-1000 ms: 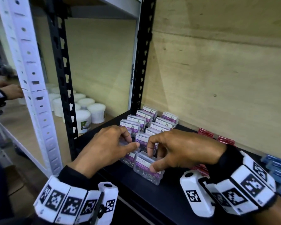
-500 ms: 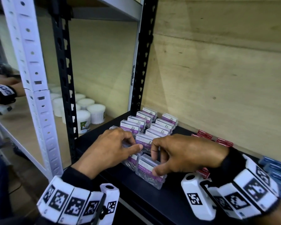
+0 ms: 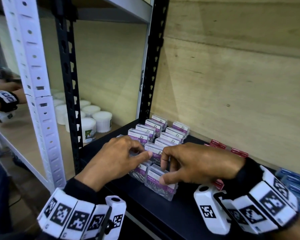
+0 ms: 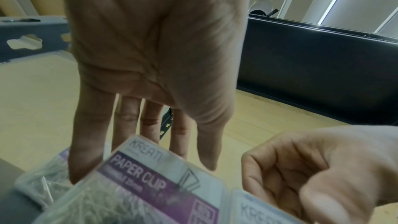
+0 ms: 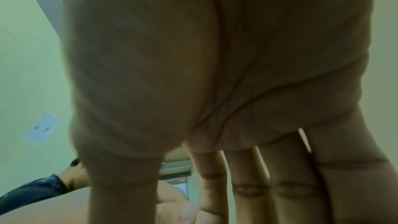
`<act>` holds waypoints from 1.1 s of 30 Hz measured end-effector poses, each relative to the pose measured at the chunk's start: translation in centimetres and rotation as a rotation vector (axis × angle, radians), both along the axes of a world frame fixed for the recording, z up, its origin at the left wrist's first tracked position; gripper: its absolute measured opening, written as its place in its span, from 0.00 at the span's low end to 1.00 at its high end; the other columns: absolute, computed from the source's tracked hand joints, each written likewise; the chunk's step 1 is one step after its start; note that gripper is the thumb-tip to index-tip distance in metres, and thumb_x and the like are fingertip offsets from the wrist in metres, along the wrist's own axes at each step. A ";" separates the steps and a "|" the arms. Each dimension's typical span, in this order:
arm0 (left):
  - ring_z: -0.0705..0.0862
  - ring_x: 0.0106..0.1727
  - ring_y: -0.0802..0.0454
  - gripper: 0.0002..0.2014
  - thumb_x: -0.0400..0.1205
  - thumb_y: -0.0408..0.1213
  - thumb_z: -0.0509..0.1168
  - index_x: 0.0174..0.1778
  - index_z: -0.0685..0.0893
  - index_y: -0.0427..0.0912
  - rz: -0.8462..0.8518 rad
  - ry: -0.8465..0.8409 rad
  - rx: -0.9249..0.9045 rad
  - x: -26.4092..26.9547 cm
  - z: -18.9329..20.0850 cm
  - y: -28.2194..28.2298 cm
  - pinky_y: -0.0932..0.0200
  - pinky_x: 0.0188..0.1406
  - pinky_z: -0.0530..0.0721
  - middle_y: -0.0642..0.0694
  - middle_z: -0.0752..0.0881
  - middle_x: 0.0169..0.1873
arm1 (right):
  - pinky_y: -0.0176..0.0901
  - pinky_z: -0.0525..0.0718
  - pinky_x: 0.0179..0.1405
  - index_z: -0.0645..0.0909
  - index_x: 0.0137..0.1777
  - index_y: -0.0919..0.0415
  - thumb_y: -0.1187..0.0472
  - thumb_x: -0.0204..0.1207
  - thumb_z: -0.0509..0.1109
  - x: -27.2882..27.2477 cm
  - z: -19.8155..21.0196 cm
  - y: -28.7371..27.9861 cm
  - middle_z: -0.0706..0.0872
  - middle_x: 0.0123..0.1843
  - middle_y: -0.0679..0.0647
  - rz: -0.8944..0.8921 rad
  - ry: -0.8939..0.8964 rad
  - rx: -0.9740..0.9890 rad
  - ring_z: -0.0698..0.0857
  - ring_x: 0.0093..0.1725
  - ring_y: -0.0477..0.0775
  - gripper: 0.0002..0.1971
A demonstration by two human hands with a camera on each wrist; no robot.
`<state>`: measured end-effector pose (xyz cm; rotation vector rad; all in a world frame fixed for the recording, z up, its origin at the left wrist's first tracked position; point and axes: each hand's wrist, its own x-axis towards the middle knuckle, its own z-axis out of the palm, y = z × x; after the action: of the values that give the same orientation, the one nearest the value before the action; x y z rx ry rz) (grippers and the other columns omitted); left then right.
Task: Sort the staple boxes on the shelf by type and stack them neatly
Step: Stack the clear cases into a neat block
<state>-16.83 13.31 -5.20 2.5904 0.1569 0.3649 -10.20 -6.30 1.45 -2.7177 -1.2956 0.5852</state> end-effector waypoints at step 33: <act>0.78 0.65 0.64 0.25 0.80 0.69 0.52 0.69 0.80 0.69 -0.043 0.184 0.092 1.0 1.8 1.6 0.61 0.65 0.63 0.65 0.81 0.69 | 0.34 0.79 0.49 0.79 0.66 0.34 0.44 0.79 0.72 4.7 -1.2 0.6 0.90 0.55 0.37 0.003 -0.004 0.156 0.86 0.48 0.34 0.17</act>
<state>-15.84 14.88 -3.38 2.7121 0.1522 0.1206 -5.49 -5.67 0.27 -2.5926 -1.2884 0.4590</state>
